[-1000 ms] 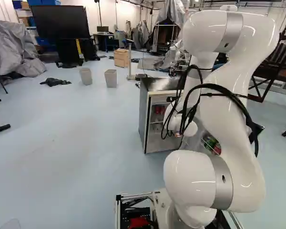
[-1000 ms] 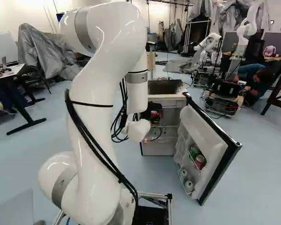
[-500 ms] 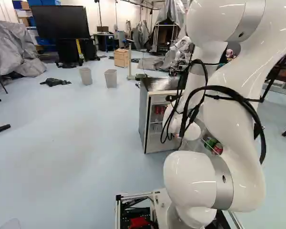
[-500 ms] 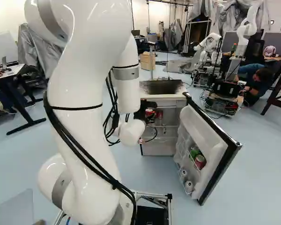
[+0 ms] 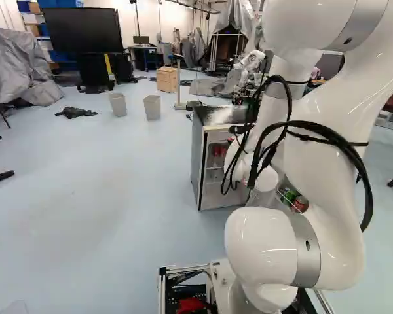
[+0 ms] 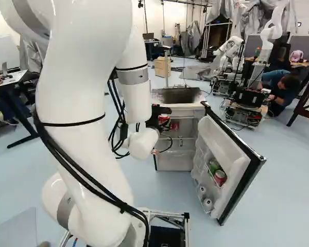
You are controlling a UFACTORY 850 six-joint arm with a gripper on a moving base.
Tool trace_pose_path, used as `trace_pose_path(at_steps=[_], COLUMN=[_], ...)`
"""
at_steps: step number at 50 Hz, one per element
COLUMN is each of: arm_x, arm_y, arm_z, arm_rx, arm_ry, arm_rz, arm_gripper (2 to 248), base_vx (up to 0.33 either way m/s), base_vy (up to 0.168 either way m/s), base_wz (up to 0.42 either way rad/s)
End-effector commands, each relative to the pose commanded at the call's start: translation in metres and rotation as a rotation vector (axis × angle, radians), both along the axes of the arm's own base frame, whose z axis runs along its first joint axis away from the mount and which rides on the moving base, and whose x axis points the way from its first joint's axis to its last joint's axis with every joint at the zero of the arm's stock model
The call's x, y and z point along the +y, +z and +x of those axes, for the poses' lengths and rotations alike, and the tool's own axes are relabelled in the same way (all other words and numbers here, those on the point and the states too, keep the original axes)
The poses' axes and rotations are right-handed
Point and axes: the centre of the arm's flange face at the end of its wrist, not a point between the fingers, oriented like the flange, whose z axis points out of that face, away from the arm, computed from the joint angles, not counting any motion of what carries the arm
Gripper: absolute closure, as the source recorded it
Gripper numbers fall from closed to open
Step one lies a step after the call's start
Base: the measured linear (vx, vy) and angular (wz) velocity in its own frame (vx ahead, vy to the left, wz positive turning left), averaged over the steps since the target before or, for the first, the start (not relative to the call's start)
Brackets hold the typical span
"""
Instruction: Grab a drink from the fridge
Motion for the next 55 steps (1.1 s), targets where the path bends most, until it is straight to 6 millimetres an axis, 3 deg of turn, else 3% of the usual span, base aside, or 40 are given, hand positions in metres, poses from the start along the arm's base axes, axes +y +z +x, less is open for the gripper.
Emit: trace_pose_path(at_steps=[35, 55], arm_x=[-0.001, -0.002], arm_y=[0.033, 0.047], arm_z=[0.013, 0.031], arm_rx=[-0.093, -0.109], arm_ry=[0.008, 0.016], arm_rz=[-0.026, -0.036], arm_gripper=[153, 153], base_vx=[0.0, 0.0], base_vy=[0.0, 0.0], base_wz=[0.0, 0.0])
